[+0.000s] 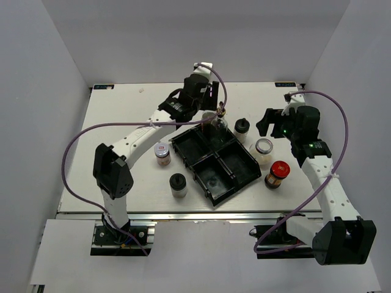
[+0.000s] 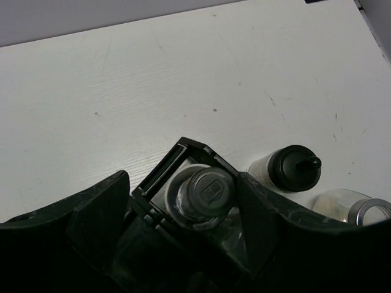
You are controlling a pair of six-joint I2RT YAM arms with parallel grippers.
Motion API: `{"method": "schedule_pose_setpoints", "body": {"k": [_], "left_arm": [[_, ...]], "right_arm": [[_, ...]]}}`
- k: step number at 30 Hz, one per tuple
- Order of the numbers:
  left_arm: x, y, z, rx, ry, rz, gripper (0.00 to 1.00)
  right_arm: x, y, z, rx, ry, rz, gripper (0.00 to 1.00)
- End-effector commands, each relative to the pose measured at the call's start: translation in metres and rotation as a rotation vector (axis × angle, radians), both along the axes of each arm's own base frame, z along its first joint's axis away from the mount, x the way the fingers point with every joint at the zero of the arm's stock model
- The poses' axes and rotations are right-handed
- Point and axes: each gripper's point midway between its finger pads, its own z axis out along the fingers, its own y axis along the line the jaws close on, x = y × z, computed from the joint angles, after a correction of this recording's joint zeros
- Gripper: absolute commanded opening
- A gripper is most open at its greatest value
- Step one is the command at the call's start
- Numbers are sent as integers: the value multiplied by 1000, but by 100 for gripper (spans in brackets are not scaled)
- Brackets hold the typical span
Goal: Organize the condiment bottles
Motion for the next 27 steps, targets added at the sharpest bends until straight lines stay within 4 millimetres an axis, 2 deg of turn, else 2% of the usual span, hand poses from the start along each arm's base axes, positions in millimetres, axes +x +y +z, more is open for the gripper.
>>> {"method": "schedule_pose_setpoints", "body": {"k": [1,2,4,7,8,9,10,11,12,13,14,15,16,20,27], "left_arm": [[-19,36,66,-56,-97,105,81],[-21,47,70,-44,-107,141,97],[-31,64,83,-54,-126,185,98],[-46,99,92,-51,-156,284,98],[-45,113,95,-65,-178,325,98],[-48,126,74,-40,-149,343,98],[-54,143,83,-91,-159,372,98],[-50,171,75,-103,-140,432,98],[-54,180,46,-129,-73,451,98],[-62,199,49,-165,-76,482,98],[-62,220,43,-188,-79,530,98],[-67,230,37,-195,-84,552,98],[-81,241,22,-198,-79,574,98],[-102,262,6,-230,-85,616,98],[-116,278,-31,-191,-29,655,98]], "right_arm": [[3,10,7,-30,-40,50,89],[4,13,3,-31,-26,58,89],[5,14,-1,-34,-9,55,89],[5,16,-7,-58,15,30,89],[5,17,-9,-59,28,19,89],[3,13,-15,-62,60,-9,89],[3,4,-19,-75,80,-63,89],[2,1,-25,-80,108,-81,89],[-4,1,-33,-73,149,-92,89],[-5,-5,-39,-83,165,-126,89],[-8,-4,-44,-81,181,-130,89],[-12,-4,-53,-69,206,-139,89],[-15,-8,-58,-71,229,-164,89],[-28,-23,-76,-105,330,-264,89],[-31,-15,-92,-139,364,-247,89]]}}
